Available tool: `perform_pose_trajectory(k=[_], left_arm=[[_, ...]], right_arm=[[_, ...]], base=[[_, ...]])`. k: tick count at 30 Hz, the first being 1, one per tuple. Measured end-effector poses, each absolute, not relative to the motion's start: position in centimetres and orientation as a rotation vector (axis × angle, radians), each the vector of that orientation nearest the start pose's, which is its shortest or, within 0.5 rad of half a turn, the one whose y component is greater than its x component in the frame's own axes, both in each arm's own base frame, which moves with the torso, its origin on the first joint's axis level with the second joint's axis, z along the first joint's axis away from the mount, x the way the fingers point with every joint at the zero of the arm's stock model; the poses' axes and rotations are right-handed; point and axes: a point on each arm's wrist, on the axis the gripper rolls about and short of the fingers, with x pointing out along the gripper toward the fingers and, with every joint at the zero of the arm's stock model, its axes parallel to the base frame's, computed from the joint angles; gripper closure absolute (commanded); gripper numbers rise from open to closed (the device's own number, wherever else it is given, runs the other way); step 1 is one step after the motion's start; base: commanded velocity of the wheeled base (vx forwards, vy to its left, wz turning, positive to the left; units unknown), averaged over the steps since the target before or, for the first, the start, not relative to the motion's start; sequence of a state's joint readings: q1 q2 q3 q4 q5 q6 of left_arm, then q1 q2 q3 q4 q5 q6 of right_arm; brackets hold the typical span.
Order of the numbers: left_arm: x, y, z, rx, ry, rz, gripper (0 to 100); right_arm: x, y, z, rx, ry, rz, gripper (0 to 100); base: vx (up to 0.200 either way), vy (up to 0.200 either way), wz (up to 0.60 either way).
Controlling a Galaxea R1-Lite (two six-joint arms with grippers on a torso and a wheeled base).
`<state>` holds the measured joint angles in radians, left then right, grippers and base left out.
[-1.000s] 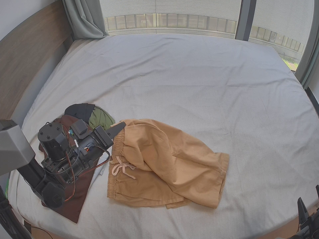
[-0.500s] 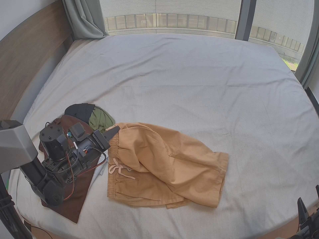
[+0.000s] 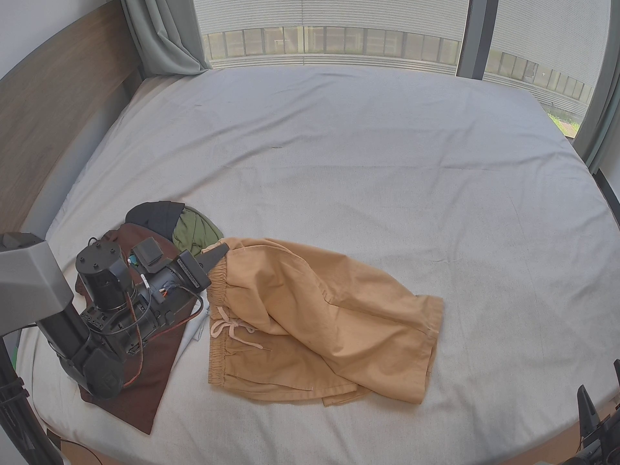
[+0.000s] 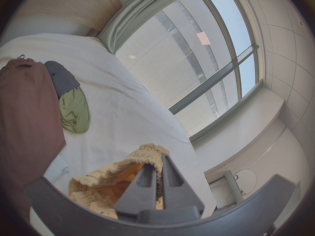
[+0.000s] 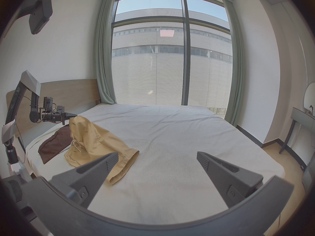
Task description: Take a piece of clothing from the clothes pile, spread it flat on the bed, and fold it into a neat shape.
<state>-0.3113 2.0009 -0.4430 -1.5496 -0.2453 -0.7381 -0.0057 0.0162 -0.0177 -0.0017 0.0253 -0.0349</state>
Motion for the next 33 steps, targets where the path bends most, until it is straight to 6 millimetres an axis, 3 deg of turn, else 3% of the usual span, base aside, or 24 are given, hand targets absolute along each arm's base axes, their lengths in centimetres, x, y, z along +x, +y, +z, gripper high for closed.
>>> perform_pose_trajectory(k=[33], left_arm=[[28.59, -9.73, 10.15, -0.681, 0.193, -0.533, 100]], right_arm=[[-2.29, 0.06, 8.13, -0.044, -0.008, 0.017, 0]], base=[[0.000, 0.000, 0.00]])
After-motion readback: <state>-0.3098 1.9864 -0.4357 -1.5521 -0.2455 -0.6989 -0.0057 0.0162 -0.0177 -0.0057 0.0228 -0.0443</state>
